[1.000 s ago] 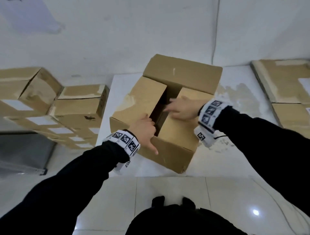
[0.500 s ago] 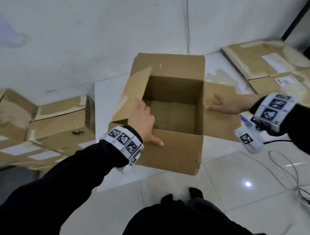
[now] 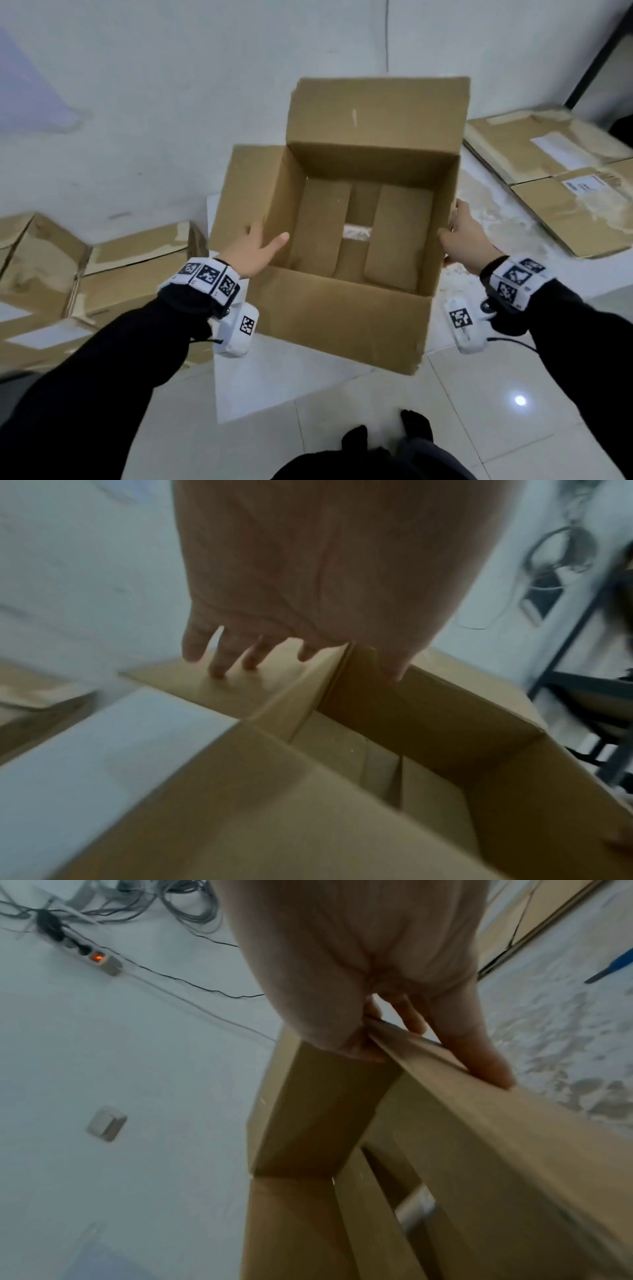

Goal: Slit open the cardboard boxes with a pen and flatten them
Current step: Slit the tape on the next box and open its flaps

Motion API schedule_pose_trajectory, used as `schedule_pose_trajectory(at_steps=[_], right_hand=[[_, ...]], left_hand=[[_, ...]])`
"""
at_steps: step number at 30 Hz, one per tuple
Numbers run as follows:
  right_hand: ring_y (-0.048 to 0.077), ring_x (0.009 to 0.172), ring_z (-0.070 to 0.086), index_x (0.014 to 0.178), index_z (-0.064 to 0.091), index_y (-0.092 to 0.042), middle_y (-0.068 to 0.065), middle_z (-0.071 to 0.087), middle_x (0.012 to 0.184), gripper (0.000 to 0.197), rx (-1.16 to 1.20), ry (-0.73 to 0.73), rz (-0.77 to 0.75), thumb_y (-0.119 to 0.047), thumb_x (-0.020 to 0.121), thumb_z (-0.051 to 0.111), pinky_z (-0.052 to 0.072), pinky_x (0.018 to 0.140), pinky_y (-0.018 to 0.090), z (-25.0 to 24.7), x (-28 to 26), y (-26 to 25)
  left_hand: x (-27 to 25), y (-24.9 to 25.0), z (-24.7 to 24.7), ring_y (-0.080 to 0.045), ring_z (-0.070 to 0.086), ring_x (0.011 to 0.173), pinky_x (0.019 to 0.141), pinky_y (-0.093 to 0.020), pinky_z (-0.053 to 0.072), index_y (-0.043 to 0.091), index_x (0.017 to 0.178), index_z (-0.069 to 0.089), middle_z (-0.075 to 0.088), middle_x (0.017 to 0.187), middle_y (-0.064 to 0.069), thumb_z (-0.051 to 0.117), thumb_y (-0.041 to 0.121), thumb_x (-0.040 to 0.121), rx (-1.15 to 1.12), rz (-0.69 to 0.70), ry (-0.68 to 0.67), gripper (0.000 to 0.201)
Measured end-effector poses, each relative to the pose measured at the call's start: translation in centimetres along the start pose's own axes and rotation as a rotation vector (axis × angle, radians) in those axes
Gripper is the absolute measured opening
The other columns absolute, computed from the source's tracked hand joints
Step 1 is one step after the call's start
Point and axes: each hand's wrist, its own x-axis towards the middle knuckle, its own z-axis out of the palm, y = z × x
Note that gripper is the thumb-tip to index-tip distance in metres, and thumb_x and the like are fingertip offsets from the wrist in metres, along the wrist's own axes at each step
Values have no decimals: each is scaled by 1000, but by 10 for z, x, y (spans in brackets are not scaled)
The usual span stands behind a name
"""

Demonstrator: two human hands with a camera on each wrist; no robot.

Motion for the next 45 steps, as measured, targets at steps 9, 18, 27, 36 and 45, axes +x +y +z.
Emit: schedule_pose_trajectory(at_steps=[9, 18, 27, 36, 45], right_hand=[[36, 144, 2, 145, -2, 9, 27, 2, 153, 80, 73, 297, -256, 18, 78, 40, 7, 119, 47, 82, -56, 29], [20, 132, 34, 137, 21, -26, 1, 29, 140, 59, 148, 82, -448, -24, 89, 55, 42, 101, 48, 89, -109, 72], [26, 74, 61, 79, 60, -4, 12, 61, 73, 55, 578, -489, 118, -41, 100, 26, 50, 73, 37, -32, -37, 72], [14, 111, 60, 115, 56, -27, -1, 64, 121, 40, 770, -334, -150, -39, 103, 20, 46, 97, 33, -26, 41, 16], [13, 130, 41, 122, 52, -37, -7, 38, 138, 27, 189, -720, -735, -30, 96, 51, 42, 102, 29, -19, 64, -40]], left_hand=[[-4, 141, -20, -17, 0, 148, 117, -55, 8, 29, 152, -3, 0, 161, 1, 36, 61, 94, -167, 657, 363, 77], [27, 153, -22, -36, 40, 128, 104, -52, 37, 39, 140, 30, 32, 144, -11, 65, 78, 60, 396, 218, -68, 96], [12, 179, -18, -25, 52, 109, 83, -35, 46, 22, 138, 34, 49, 132, -4, 73, 59, 71, 434, 219, -152, 87], [-6, 179, -4, -27, 32, 135, 109, -51, 21, 28, 142, 23, 30, 147, -6, 67, 69, 68, 460, 101, -29, 95], [-45, 191, 20, -33, -4, 147, 111, -59, -11, 19, 151, 6, 1, 158, -21, 54, 51, 76, 637, 301, 581, 95]])
